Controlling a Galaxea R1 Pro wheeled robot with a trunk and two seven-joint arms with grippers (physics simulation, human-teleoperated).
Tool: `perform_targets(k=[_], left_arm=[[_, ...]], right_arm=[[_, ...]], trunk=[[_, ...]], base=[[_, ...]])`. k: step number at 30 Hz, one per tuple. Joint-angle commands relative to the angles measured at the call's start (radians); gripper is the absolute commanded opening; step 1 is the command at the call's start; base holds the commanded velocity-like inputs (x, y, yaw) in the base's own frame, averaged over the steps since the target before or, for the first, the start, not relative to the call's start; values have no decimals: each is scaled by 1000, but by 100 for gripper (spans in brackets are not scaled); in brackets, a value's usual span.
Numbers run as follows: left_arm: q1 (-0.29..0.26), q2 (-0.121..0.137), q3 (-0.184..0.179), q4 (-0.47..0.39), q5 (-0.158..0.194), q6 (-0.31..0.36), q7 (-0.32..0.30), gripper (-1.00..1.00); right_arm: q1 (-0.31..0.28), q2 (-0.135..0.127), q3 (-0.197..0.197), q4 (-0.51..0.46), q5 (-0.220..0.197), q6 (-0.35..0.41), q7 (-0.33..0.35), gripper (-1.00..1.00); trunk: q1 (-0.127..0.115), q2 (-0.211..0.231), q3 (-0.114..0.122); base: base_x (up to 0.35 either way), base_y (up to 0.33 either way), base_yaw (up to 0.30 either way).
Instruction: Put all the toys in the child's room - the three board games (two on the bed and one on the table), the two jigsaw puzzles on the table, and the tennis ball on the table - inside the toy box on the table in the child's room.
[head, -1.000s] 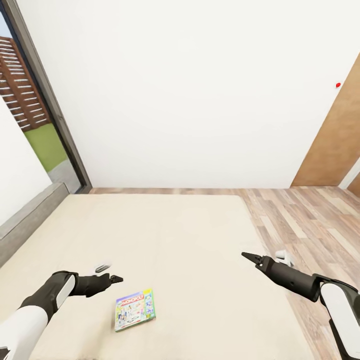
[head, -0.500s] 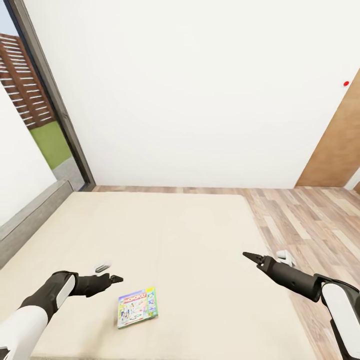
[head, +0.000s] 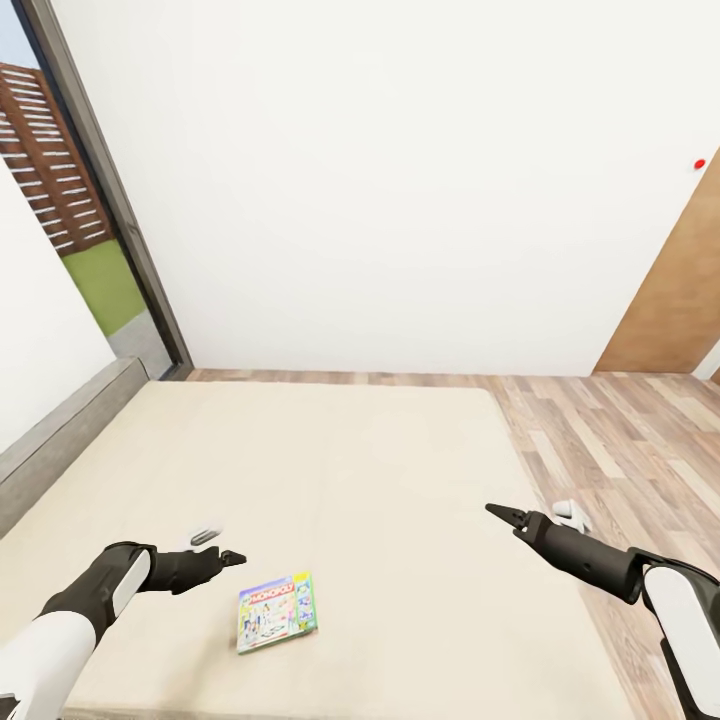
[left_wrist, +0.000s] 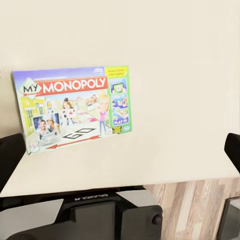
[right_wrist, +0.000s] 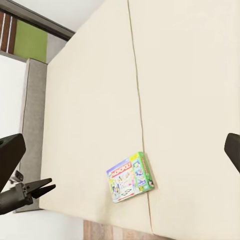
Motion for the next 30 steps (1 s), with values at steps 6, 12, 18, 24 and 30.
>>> perform_targets(k=[6, 12, 18, 24, 30], left_arm=[[-1, 0, 3, 0, -2, 6, -2, 100], [-1, -2, 6, 0, -57, 6, 20, 100], [-1, -3, 7, 0, -77, -24, 33, 100], [-1, -3, 8, 0, -78, -41, 48, 100], [-1, -27, 8, 0, -79, -87, 50, 100]], right_arm=[[-1, 0, -2, 0, 8, 5, 10, 100], [-1, 0, -1, 1, 7, 5, 10, 100], [-1, 0, -1, 1, 7, 5, 10, 100], [-1, -5, -1, -3, 6, 5, 14, 100], [-5, -4, 26, -5, -1, 5, 19, 100]], trunk=[[1, -2, -11], [1, -2, -20], [1, -2, -30], [1, -2, -40], [1, -2, -50]], base=[[0, 0, 0], [0, 0, 0], [0, 0, 0], [0, 0, 0], [0, 0, 0]])
